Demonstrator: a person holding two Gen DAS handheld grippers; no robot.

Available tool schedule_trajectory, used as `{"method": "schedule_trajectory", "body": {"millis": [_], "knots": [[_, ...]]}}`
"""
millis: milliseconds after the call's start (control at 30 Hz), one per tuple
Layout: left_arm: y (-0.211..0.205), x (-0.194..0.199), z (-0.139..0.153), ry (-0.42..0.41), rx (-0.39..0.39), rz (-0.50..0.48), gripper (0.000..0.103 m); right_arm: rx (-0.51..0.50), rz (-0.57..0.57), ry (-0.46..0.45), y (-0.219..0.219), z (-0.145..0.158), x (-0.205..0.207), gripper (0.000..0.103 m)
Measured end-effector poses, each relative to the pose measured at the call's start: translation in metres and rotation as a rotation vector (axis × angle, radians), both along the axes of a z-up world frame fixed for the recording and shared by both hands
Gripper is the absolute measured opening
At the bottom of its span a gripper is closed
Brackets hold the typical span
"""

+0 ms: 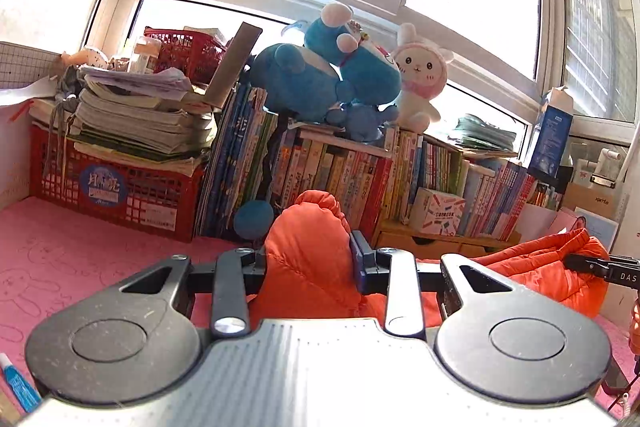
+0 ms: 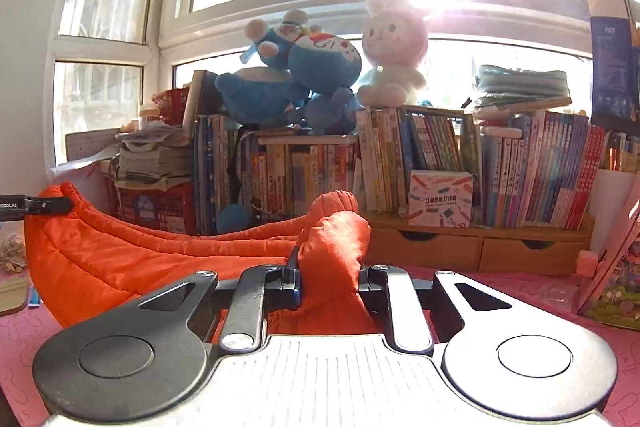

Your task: Fold clothes

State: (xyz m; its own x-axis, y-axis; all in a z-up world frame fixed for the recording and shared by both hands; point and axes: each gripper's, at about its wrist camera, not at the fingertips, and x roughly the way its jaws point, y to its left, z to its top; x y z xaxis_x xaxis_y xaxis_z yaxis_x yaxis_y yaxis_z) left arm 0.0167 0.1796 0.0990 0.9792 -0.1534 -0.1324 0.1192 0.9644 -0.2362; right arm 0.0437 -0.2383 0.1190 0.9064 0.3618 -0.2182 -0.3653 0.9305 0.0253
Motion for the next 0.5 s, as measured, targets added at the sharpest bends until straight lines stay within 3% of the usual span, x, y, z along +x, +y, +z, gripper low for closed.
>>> {"method": "schedule_trajectory", "body": {"millis": [100,200,333,500], "knots": [[-0.009,0.056,0.011,0.001,0.06,0.054,0.033,0.017,-0.059,-0.012,0.007,0.006,0.048,0.022],[-0.012,0.11,-0.004,0.085,0.081,0.109,0.034,0.02,-0.112,0.041,0.016,-0.006,0.105,0.023],[-0.016,0.161,-0.036,0.199,0.122,0.171,0.035,-0.027,-0.155,0.166,0.027,-0.045,0.168,0.023],[-0.018,0.19,-0.08,0.303,0.196,0.213,0.042,-0.096,-0.215,0.268,0.035,-0.099,0.206,0.027]]}}
